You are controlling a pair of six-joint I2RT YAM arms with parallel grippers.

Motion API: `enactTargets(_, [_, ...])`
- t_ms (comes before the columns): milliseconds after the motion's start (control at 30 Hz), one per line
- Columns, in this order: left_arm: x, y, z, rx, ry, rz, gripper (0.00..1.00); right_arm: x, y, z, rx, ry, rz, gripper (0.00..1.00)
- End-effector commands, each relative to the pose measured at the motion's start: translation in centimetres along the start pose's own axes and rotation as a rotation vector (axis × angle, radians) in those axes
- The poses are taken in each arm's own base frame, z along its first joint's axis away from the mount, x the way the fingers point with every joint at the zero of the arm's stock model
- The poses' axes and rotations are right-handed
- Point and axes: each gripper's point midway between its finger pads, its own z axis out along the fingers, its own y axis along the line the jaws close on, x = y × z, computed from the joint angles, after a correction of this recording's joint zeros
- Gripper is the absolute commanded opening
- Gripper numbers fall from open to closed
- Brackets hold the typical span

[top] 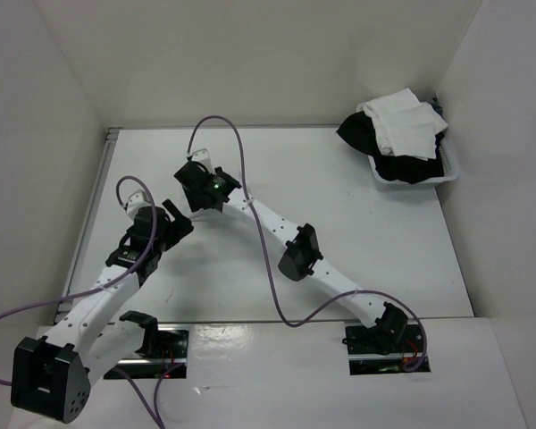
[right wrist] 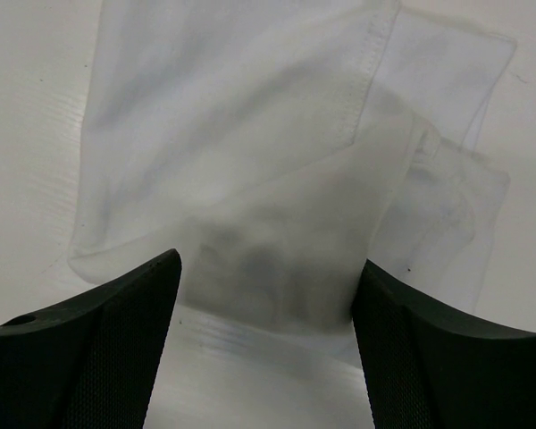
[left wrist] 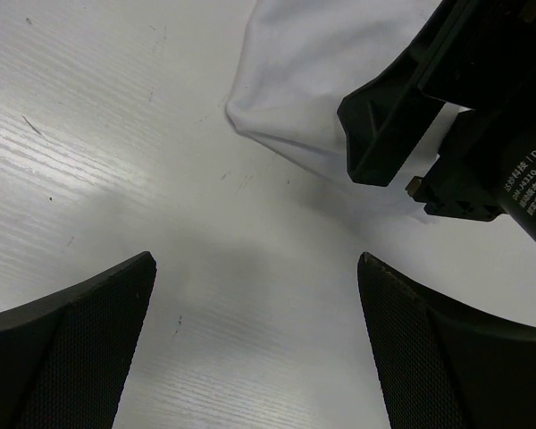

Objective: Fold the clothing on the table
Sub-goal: Fold the skirt

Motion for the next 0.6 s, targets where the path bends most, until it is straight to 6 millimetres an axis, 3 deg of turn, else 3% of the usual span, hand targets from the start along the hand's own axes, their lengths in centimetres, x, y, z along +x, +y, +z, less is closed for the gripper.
enactTargets(0, [-0.6,-0.5,-0.4,0.032,-0.029,0.005,1.00,-6.2,-0.1,-5.5,-0.086,-0.114,0.045,0.79])
enactTargets(67, [-0.5,-0.4,-0.3,0.032,-0.029,0.005,1.00,-6.5,0.3,-6.1,-0.117,-0.113,0.038,0.79])
enactTargets(200, [0.0,-0.5,-0.4,0.039,-0.012,0.013,1.00,-9.9,1.2,-8.7,-0.203,-0.201,0.035,0.79])
enactTargets(300, [-0.3,-0.7,-0.7,0.051,-0.024,0.008,1.00,-11.6,2.0,-9.4,-0.274,-0.251,0.038,0.79])
enactTargets(467, [-0.4,-0.7,-1.0,0.060,-0.033,0.004,1.00,-13.4,0.8,-8.1,-0.371,-0.260,0.083,0.79])
enactTargets(567, [0.0,-0.7,-1.1,0.065,-0.027,0.010,1.00,-13.7,1.3,-7.7,-0.420,-0.266,0.095,0.79])
